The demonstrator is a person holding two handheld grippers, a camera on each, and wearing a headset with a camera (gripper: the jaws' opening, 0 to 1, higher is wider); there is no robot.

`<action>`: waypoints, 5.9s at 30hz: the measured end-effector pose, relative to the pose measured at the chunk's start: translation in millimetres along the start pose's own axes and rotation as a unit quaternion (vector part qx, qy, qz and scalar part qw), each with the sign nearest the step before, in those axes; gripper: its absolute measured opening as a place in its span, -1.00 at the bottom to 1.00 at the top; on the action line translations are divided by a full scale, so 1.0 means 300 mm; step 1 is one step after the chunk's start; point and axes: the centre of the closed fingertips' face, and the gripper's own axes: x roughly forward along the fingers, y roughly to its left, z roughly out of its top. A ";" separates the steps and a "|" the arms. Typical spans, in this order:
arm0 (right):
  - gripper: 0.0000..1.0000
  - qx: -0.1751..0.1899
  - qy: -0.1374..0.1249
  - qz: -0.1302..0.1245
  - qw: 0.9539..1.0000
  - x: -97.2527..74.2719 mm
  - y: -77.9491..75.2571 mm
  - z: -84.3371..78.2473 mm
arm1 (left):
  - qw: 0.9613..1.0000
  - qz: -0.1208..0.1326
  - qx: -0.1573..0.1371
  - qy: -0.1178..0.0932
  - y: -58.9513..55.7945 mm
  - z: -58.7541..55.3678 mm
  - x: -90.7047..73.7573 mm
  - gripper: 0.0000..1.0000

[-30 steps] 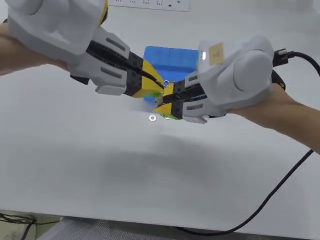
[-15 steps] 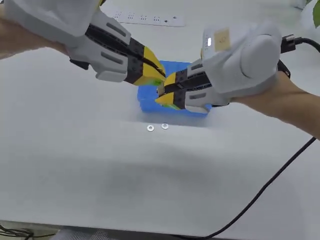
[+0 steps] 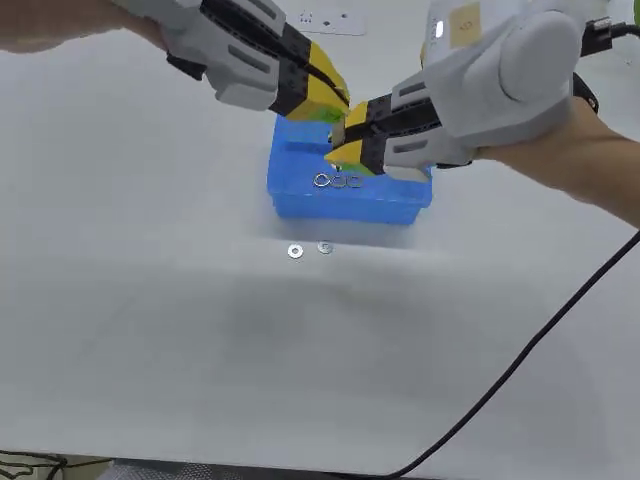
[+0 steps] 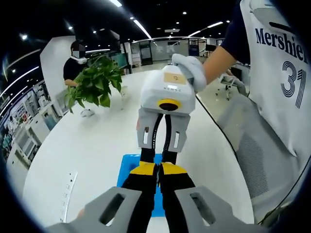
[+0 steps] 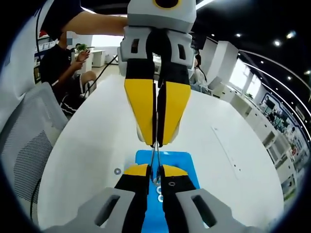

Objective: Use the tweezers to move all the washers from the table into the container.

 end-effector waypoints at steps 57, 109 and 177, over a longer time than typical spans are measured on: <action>-0.79 0.001 -0.011 -0.010 1.000 -0.017 -0.025 -0.017 | 1.000 0.002 0.012 -0.002 0.007 0.021 0.010 -0.89; -0.79 0.008 0.016 0.055 0.998 0.072 0.307 -0.090 | 0.998 0.011 -0.058 -0.005 -0.261 -0.138 0.053 -0.90; -0.81 0.055 0.027 0.050 0.997 0.120 0.251 -0.152 | 0.998 0.002 -0.060 0.032 -0.207 -0.170 0.096 -0.89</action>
